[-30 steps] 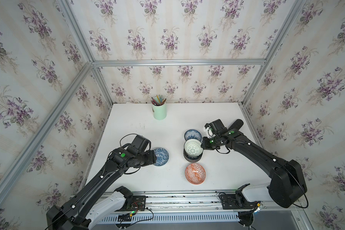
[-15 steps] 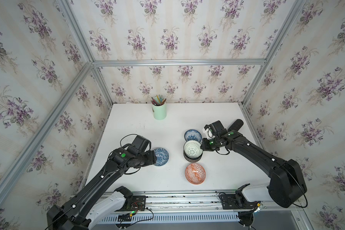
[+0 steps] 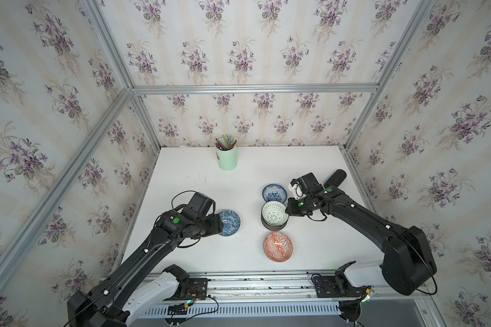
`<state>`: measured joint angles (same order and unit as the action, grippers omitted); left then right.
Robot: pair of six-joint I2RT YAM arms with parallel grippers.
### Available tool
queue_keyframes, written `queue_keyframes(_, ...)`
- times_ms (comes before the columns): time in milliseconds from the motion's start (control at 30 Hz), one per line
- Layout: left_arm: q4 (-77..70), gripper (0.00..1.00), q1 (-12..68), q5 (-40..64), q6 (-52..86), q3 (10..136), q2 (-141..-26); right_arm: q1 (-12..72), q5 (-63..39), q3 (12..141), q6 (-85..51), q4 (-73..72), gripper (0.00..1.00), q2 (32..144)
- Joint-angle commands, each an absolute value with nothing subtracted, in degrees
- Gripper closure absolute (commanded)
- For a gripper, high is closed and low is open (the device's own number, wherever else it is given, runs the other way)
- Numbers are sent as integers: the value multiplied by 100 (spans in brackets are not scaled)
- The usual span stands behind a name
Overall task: Stack the bowls
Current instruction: Place the bowl on the bowl.
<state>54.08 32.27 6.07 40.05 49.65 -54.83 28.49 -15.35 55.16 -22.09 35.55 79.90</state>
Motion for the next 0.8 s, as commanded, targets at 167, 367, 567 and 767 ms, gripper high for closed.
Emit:
queue_keyframes(167, 5334, 29, 3221, 641, 3951, 4956, -5520, 2848, -1537, 5502, -2162, 3340, 100, 7976)
queue_keyframes(367, 5318, 29, 3222, 650, 3933, 5001, -5571, 2856, -1522, 5496, -2128, 3318, 100, 7980)
queue_keyframes(567, 5302, 29, 3226, 666, 3925, 5001, -5623, 2866, -1523, 5493, -2116, 3306, 100, 7998)
queue_keyframes(767, 5284, 29, 3224, 685, 3913, 5001, -5650, 2895, -1557, 5510, -2089, 3313, 100, 8011)
